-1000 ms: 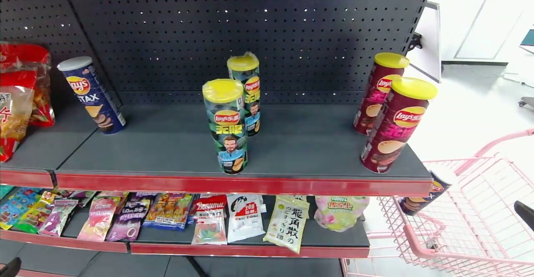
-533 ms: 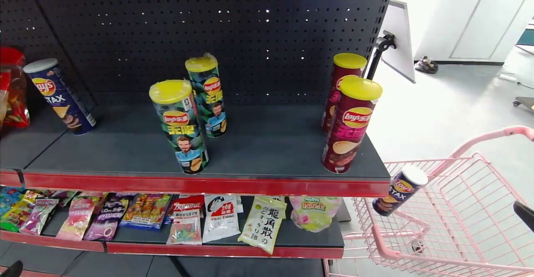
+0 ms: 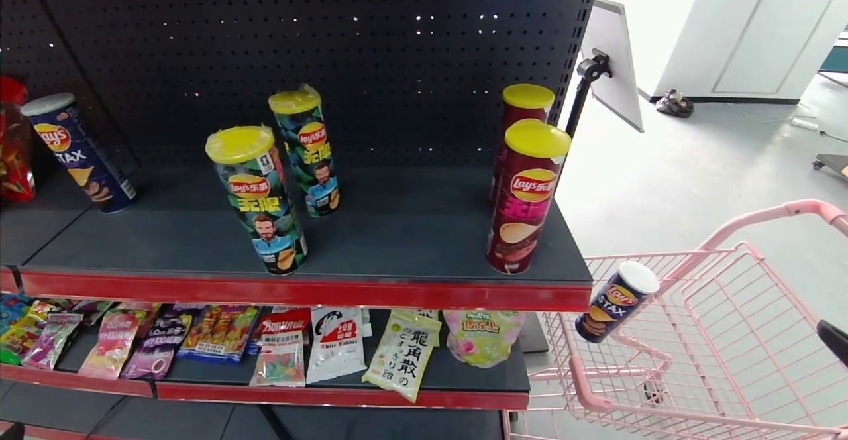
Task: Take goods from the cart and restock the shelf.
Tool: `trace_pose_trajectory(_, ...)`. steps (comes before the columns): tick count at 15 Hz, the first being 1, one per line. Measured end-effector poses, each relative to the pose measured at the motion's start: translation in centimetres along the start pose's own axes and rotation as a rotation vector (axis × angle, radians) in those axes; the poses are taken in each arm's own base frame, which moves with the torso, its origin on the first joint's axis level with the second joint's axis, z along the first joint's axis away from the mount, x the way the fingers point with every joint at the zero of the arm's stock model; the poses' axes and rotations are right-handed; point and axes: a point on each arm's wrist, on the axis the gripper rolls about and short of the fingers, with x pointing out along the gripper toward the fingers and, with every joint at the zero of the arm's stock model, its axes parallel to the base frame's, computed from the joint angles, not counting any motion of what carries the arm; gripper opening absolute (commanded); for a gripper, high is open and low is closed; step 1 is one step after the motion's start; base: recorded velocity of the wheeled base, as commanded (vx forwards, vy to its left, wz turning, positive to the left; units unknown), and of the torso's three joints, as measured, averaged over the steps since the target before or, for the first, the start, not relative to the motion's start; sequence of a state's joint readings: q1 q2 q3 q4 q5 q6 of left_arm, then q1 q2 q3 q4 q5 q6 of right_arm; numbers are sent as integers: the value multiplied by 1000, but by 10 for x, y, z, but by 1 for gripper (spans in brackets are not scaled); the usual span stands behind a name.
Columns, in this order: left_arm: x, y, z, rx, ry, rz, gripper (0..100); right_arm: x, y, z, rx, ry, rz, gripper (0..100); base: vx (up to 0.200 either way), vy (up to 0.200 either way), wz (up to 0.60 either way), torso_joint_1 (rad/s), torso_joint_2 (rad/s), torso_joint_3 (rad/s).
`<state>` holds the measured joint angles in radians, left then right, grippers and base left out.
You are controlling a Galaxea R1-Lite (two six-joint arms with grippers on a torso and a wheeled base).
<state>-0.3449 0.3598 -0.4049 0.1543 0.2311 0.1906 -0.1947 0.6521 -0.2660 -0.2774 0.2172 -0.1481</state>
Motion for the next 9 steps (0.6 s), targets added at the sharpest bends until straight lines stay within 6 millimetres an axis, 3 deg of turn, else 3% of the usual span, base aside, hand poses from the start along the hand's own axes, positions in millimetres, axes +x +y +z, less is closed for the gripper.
trace_pose_trajectory(1, 0, 0, -1, 1, 6, -1, 100, 0, 0, 0, 0, 1, 0, 100, -200, -200, 0, 22, 7, -7)
trace_pose_trajectory(4, -1, 0, -2, 2, 6, -2, 100, 0, 0, 0, -1, -1, 0, 100, 0, 0, 0, 0, 0, 0)
trace_pose_trajectory(9, -2, 0, -2, 1, 1, -1, 100, 0, 0, -2, 5, 21, 3, 100, 0, 0, -600, 11, 5, 2)
